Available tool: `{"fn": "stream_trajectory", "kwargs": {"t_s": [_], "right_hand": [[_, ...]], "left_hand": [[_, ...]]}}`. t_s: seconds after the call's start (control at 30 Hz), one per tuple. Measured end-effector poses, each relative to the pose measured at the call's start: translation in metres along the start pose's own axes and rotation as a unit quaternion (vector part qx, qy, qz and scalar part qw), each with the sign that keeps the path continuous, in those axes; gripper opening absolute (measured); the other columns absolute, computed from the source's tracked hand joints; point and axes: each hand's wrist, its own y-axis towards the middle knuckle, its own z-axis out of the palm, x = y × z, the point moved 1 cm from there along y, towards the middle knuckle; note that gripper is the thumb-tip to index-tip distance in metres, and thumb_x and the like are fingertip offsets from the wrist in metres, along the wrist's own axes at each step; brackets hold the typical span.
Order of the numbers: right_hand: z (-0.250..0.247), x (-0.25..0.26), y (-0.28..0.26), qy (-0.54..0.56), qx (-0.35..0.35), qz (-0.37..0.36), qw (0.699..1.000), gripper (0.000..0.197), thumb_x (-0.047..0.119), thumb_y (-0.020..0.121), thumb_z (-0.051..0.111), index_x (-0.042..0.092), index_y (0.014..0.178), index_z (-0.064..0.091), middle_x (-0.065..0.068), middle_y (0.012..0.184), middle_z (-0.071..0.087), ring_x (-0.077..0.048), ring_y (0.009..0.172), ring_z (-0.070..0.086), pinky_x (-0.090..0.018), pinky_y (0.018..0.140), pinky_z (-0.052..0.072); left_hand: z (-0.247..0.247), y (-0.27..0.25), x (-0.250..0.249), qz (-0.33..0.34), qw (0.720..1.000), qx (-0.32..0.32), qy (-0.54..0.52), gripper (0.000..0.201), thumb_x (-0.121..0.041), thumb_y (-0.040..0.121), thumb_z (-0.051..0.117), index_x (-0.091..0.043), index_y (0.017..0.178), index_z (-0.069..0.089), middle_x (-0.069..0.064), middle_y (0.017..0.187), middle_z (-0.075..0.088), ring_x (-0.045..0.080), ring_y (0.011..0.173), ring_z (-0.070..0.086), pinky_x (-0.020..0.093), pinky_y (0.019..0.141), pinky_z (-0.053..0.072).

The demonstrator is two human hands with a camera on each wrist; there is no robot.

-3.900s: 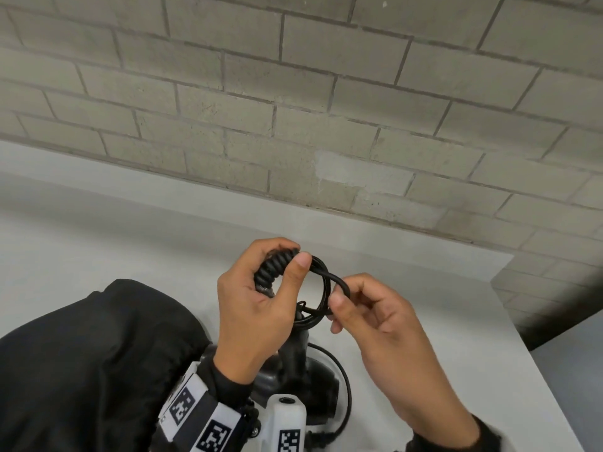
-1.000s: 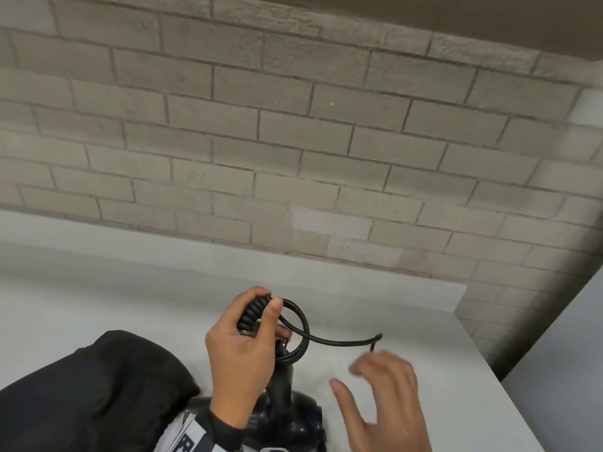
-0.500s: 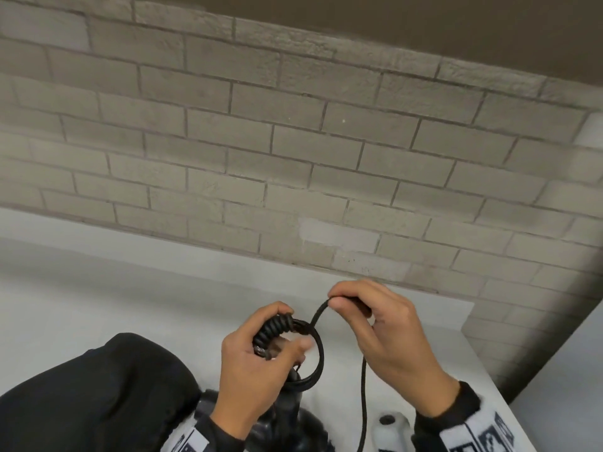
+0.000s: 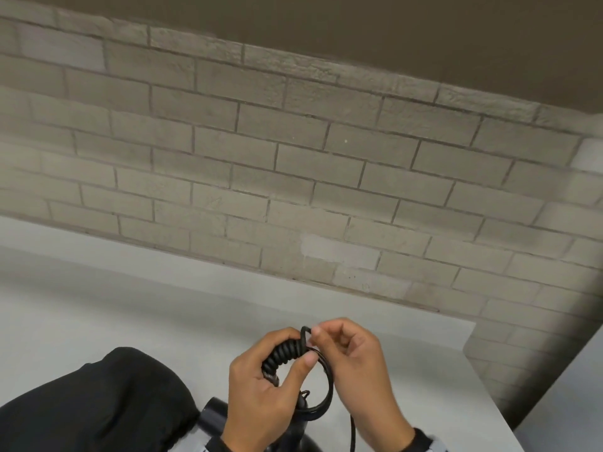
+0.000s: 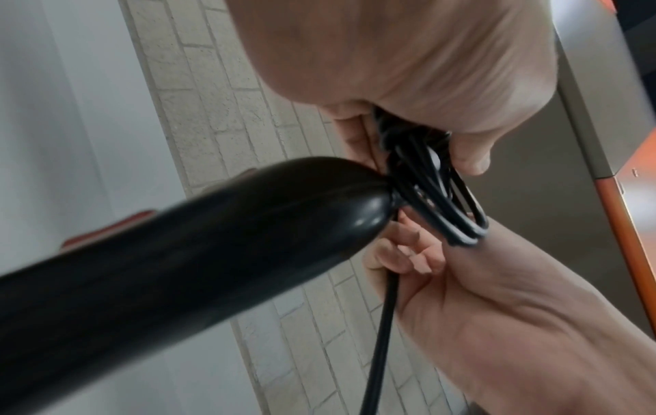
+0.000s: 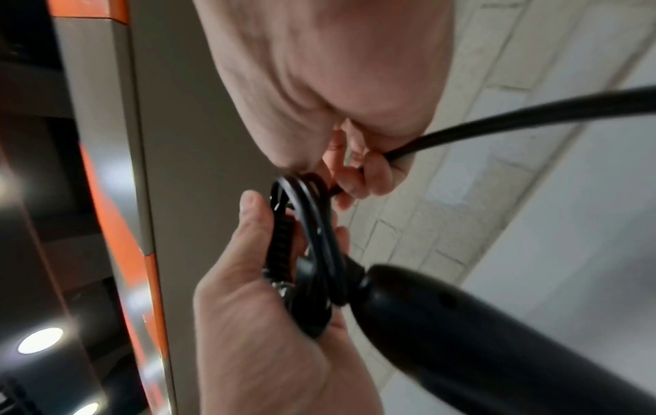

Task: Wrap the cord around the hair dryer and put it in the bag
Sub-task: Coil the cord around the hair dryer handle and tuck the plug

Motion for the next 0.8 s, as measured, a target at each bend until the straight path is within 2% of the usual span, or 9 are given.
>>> {"fn": "stream_trajectory", "kwargs": {"t_s": [0.07, 0.13, 0.2, 0.3, 0.4, 0.47, 0.57, 0.67, 0.8], "right_hand": [[0.003, -0.005, -0.007, 0.025, -0.005, 0.038, 0.999, 0.017, 0.019, 0.091, 0.066, 0.011, 0.078, 0.073, 0.002, 0.061, 0.067, -0.007, 0.056, 0.058, -0.022, 0.060, 0.045], [0.004, -0.008, -0.015, 0.028, 0.008, 0.032, 0.999, 0.028, 0.039, 0.091, 0.065, 0.017, 0.079, 0.076, 0.005, 0.058, 0.058, -0.012, 0.056, 0.050, -0.027, 0.060, 0.041], [0.003, -0.011, -0.022, 0.035, 0.023, 0.014, 0.999, 0.038, 0.056, 0.078, 0.066, 0.020, 0.082, 0.076, 0.006, 0.061, 0.060, -0.013, 0.058, 0.048, -0.024, 0.059, 0.040], [0.000, -0.018, -0.028, 0.049, 0.049, 0.028, 0.997, 0.039, 0.050, 0.061, 0.079, 0.021, 0.087, 0.076, -0.002, 0.075, 0.071, -0.013, 0.064, 0.060, -0.026, 0.065, 0.050], [0.002, -0.022, -0.031, 0.040, 0.083, 0.063, 0.994, 0.025, 0.027, 0.063, 0.084, 0.019, 0.085, 0.074, -0.007, 0.074, 0.072, -0.019, 0.069, 0.066, -0.037, 0.075, 0.058], [0.002, -0.021, -0.029, 0.037, 0.079, 0.073, 0.993, 0.015, 0.019, 0.066, 0.079, 0.020, 0.080, 0.074, -0.005, 0.069, 0.070, -0.018, 0.067, 0.065, -0.033, 0.072, 0.057], [0.000, -0.019, -0.027, 0.027, 0.078, 0.069, 0.994, 0.010, 0.022, 0.066, 0.079, 0.023, 0.074, 0.073, 0.000, 0.066, 0.067, -0.016, 0.066, 0.061, -0.032, 0.070, 0.054], [-0.002, -0.020, -0.027, -0.038, 0.065, 0.046, 0.996, 0.011, 0.030, 0.070, 0.079, 0.026, 0.077, 0.071, 0.003, 0.072, 0.068, -0.022, 0.073, 0.061, -0.045, 0.082, 0.053], [0.004, -0.029, -0.032, -0.125, -0.043, -0.057, 0.990, 0.026, 0.022, 0.077, 0.080, 0.037, 0.089, 0.064, 0.010, 0.092, 0.063, -0.013, 0.082, 0.058, -0.026, 0.076, 0.049]], "left_hand": [[0.002, -0.001, 0.001, -0.004, 1.000, -0.022, 0.006, 0.022, -0.045, 0.074, 0.075, -0.038, 0.094, 0.071, -0.008, 0.083, 0.075, 0.012, 0.073, 0.073, 0.014, 0.060, 0.054], [0.001, -0.001, 0.002, -0.016, 0.999, -0.046, 0.014, 0.027, -0.059, 0.074, 0.073, -0.041, 0.094, 0.070, -0.012, 0.086, 0.075, 0.010, 0.078, 0.073, 0.014, 0.065, 0.054], [-0.001, -0.001, 0.004, -0.019, 0.997, -0.062, 0.031, 0.032, -0.066, 0.075, 0.069, -0.041, 0.095, 0.070, -0.015, 0.101, 0.073, 0.012, 0.099, 0.071, 0.017, 0.078, 0.055], [-0.003, 0.001, 0.008, -0.032, 0.995, -0.078, 0.049, 0.029, -0.062, 0.075, 0.070, -0.039, 0.093, 0.070, -0.018, 0.113, 0.068, 0.015, 0.116, 0.065, 0.017, 0.086, 0.052], [-0.002, 0.000, 0.005, -0.056, 0.994, -0.089, 0.029, 0.033, -0.061, 0.073, 0.072, -0.033, 0.092, 0.071, -0.008, 0.110, 0.074, 0.011, 0.107, 0.069, 0.016, 0.084, 0.053], [0.001, 0.001, 0.002, -0.061, 0.994, -0.084, 0.024, 0.025, -0.050, 0.077, 0.076, -0.029, 0.092, 0.072, -0.005, 0.102, 0.076, 0.009, 0.095, 0.072, 0.016, 0.080, 0.055], [0.003, 0.000, 0.002, -0.083, 0.993, -0.081, 0.022, 0.016, -0.029, 0.077, 0.078, -0.020, 0.088, 0.072, -0.006, 0.086, 0.075, 0.008, 0.079, 0.071, 0.017, 0.073, 0.055], [0.004, 0.002, -0.002, -0.119, 0.990, -0.080, 0.007, 0.017, -0.028, 0.070, 0.077, -0.019, 0.084, 0.072, -0.005, 0.079, 0.074, 0.009, 0.075, 0.070, 0.012, 0.069, 0.052], [0.007, 0.005, -0.004, -0.145, 0.984, -0.104, -0.025, 0.021, -0.031, 0.067, 0.077, -0.018, 0.083, 0.072, -0.004, 0.078, 0.074, 0.009, 0.074, 0.070, 0.013, 0.067, 0.052]]}}
